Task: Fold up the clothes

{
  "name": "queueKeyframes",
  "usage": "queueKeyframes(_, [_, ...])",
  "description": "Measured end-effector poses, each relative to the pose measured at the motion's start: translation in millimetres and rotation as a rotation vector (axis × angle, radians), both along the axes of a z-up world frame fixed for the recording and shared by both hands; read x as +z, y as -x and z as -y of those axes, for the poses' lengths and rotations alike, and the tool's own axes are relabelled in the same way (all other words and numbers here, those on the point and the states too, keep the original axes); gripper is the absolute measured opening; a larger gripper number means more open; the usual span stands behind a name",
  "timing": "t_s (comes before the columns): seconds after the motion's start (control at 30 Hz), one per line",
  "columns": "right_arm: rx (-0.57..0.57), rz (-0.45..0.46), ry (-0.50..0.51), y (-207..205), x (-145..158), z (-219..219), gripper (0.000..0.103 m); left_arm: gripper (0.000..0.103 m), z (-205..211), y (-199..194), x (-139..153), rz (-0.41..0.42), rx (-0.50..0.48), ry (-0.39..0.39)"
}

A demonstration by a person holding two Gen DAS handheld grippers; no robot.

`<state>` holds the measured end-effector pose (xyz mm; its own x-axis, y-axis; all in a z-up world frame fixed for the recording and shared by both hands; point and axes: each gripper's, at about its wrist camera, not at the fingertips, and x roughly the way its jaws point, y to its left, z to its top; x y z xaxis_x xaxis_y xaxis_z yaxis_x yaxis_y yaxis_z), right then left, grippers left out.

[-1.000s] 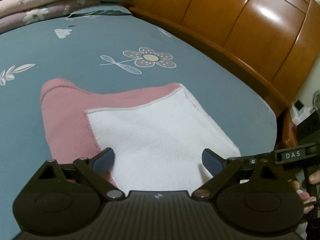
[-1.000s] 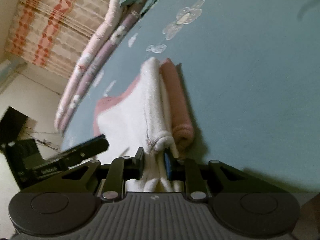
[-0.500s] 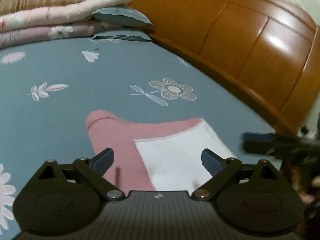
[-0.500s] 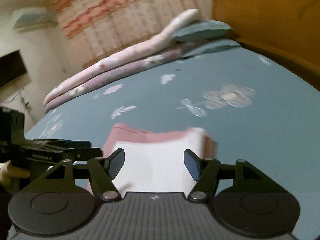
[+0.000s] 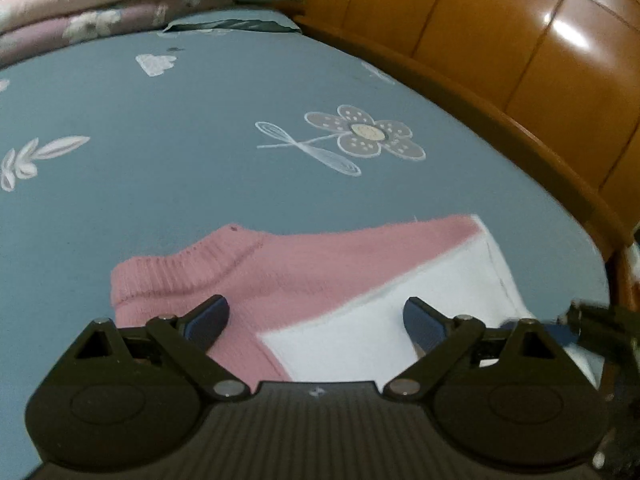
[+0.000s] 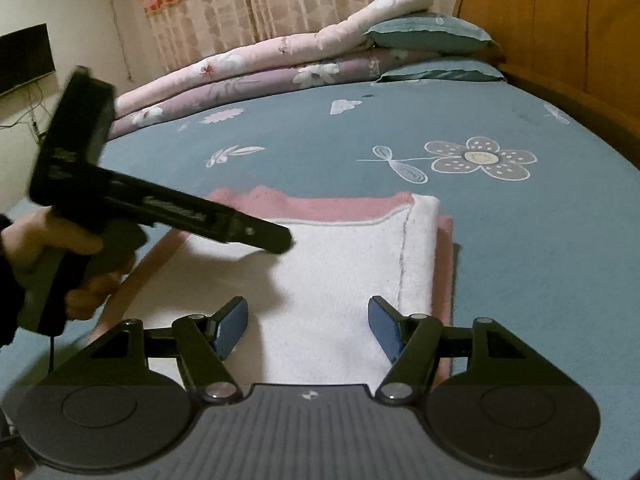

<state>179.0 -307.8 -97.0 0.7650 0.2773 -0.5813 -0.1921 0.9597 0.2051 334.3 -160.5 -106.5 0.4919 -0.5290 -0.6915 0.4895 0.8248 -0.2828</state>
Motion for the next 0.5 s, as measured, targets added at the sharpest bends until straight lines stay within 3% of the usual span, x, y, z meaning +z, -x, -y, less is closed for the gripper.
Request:
queueKeyframes(0.07, [-0.003,0.011,-0.005,3,0,1,0.071,0.086,-8,7,10,0.019,0.025,0.033])
queueKeyframes(0.2, [-0.002,0.037,-0.002,13,0,0,0.073,0.087,-25,43,34,0.089,0.017,0.086])
queueKeyframes(0.37, [0.021,0.032,0.037,7,-1,-16,0.089,0.088,-26,73,31,0.061,-0.054,0.101])
queueKeyframes(0.43, [0.041,0.012,0.034,3,-2,-21,0.103,0.088,-21,71,23,0.043,-0.056,0.089])
queueKeyframes(0.5, [0.048,-0.008,0.05,1,-2,-26,0.103,0.088,-18,62,18,0.02,-0.045,0.103])
